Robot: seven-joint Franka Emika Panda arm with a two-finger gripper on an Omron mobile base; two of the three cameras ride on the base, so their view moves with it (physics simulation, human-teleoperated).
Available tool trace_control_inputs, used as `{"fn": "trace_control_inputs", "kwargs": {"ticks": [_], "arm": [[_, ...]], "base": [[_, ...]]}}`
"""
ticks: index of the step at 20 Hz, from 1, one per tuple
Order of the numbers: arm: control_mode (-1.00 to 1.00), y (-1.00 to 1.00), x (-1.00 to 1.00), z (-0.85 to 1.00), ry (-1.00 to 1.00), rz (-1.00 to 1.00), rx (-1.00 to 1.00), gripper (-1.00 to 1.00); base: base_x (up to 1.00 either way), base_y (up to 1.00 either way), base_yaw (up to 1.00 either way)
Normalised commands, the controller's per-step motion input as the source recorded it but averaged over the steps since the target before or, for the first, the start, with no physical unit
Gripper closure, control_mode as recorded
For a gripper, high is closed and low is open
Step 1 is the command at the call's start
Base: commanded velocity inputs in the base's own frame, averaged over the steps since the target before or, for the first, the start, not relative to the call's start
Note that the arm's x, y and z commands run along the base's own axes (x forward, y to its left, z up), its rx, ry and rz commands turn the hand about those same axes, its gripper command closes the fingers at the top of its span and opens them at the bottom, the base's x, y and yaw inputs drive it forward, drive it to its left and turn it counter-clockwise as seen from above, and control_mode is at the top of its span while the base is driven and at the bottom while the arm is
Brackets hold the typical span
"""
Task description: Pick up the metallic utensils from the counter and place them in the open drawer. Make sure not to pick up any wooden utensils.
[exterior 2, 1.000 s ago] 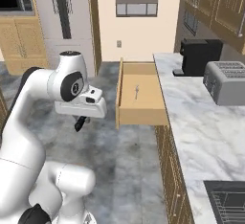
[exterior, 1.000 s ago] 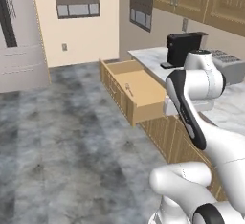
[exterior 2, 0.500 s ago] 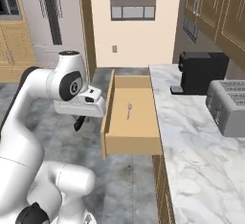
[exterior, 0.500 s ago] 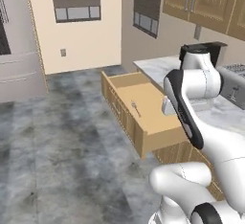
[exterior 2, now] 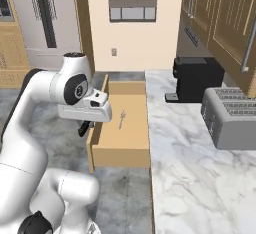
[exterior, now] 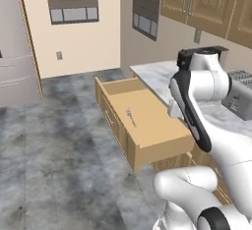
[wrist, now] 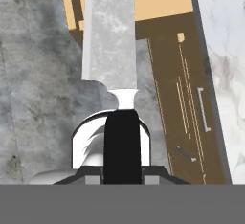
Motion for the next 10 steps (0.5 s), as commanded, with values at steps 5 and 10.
{"fn": "trace_control_inputs", "kwargs": {"ticks": [5, 10], "arm": [[1.00, 0.00, 0.00, 0.00, 0.00, 0.00, 0.00, 1.00], [1.00, 0.00, 0.00, 0.00, 0.00, 0.00, 0.00, 1.00]], "base": [[0.64, 0.07, 0.00], [0.60, 0.00, 0.00]]}}
